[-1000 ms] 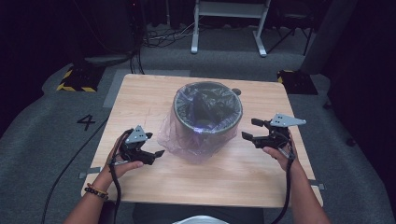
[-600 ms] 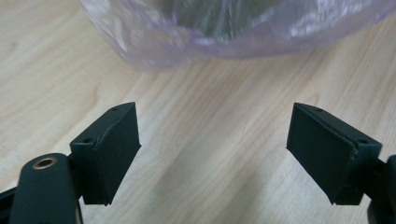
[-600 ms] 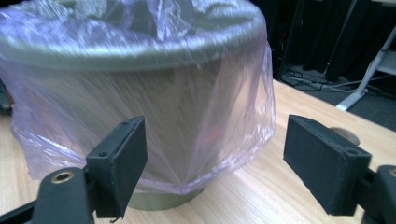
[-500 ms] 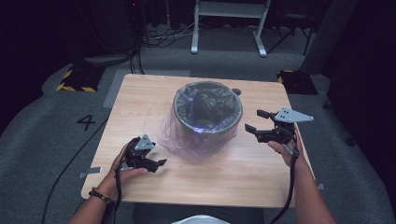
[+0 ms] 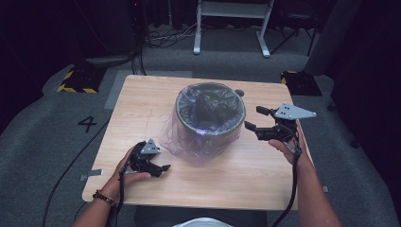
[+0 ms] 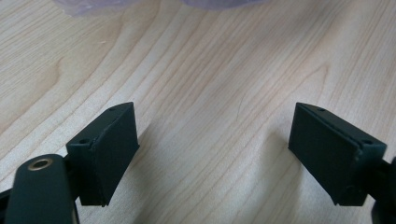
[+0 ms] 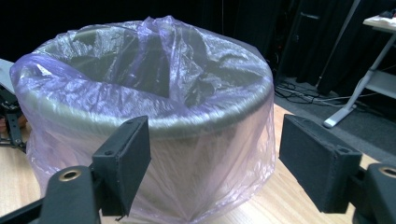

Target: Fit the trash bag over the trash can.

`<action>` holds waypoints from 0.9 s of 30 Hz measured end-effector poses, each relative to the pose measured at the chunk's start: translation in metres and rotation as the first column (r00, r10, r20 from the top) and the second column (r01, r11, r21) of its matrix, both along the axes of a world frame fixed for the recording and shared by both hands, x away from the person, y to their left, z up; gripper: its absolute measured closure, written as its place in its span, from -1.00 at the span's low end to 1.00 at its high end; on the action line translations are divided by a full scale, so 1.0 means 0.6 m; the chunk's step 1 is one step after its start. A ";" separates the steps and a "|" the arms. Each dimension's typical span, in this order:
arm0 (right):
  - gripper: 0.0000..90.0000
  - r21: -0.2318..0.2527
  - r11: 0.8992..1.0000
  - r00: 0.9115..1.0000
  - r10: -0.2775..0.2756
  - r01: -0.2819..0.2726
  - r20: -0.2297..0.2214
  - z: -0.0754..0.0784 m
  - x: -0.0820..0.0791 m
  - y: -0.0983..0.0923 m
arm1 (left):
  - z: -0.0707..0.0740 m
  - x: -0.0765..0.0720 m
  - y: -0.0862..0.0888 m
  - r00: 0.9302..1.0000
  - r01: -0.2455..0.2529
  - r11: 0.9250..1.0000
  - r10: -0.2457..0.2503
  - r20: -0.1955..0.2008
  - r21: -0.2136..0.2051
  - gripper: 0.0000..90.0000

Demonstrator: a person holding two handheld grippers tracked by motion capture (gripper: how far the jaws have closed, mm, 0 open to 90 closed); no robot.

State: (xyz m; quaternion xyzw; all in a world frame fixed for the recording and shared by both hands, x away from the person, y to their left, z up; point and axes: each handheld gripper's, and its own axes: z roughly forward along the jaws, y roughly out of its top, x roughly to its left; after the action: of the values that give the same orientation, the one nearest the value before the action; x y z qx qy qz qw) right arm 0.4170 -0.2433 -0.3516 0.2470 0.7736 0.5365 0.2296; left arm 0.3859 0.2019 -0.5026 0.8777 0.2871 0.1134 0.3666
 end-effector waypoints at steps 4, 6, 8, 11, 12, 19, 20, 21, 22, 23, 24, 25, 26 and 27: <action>-0.46 -0.002 1.000 1.000 0.010 -0.010 0.008 0.005 -0.002 0.005 | -0.001 0.000 0.000 1.000 -0.004 1.000 0.004 0.001 -0.003 -0.66; -0.47 0.001 1.000 1.000 0.011 -0.011 0.007 0.007 -0.001 0.006 | -0.001 0.000 0.000 1.000 -0.003 1.000 0.003 0.003 -0.002 -0.67; -0.50 0.001 1.000 1.000 0.005 -0.005 0.007 0.012 -0.001 0.009 | -0.001 0.001 -0.001 1.000 -0.001 1.000 0.001 0.001 -0.001 -0.67; -0.52 0.001 1.000 1.000 0.013 -0.013 0.004 0.019 0.000 0.012 | -0.001 0.001 -0.001 1.000 -0.001 1.000 0.001 0.001 -0.001 -0.68; -0.53 0.001 1.000 1.000 0.018 -0.018 -0.002 0.021 0.001 0.013 | -0.001 0.001 -0.001 1.000 -0.001 1.000 0.001 0.001 -0.001 -0.68; -0.56 -0.015 1.000 1.000 0.025 -0.025 -0.006 0.036 0.011 0.023 | -0.002 0.001 -0.001 1.000 0.002 1.000 -0.002 0.000 -0.002 -0.68; -0.56 -0.020 0.999 1.000 0.025 -0.025 -0.004 0.037 0.012 0.025 | -0.002 0.001 -0.001 1.000 0.002 1.000 -0.002 0.000 -0.002 -0.68; -0.57 -0.022 0.999 1.000 0.026 -0.026 -0.001 0.039 0.012 0.027 | -0.002 0.002 -0.001 1.000 0.002 1.000 -0.002 0.000 -0.002 -0.68; -0.57 -0.026 0.999 1.000 0.028 -0.028 -0.001 0.040 0.013 0.029 | -0.002 0.002 -0.001 1.000 0.002 1.000 -0.002 0.000 -0.003 -0.68; -0.57 -0.035 0.999 1.000 0.026 -0.026 0.005 0.042 0.013 0.031 | -0.002 0.002 -0.001 1.000 0.002 1.000 -0.002 0.000 -0.003 -0.68; -0.57 -0.035 0.999 1.000 0.026 -0.025 0.009 0.045 0.013 0.032 | -0.002 0.002 -0.001 1.000 0.002 1.000 -0.002 0.000 -0.003 -0.68; -0.57 -0.033 0.999 1.000 0.027 -0.027 0.010 0.047 0.013 0.034 | -0.002 0.002 -0.001 1.000 0.002 1.000 -0.002 0.000 -0.003 -0.68; -0.58 -0.036 0.999 1.000 0.029 -0.029 0.009 0.049 0.014 0.036 | -0.002 0.002 -0.001 1.000 0.002 1.000 -0.002 0.000 -0.003 -0.68; -0.58 -0.036 0.999 1.000 0.029 -0.029 0.009 0.049 0.014 0.036 | -0.002 0.002 -0.001 1.000 0.002 1.000 -0.002 0.000 -0.003 -0.68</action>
State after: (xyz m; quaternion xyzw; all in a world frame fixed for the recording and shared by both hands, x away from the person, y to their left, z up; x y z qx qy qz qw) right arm 0.4251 -0.2218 -0.3221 0.2290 0.7855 0.5269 0.2301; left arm 0.3869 0.2012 -0.5036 0.8775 0.2863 0.1124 0.3679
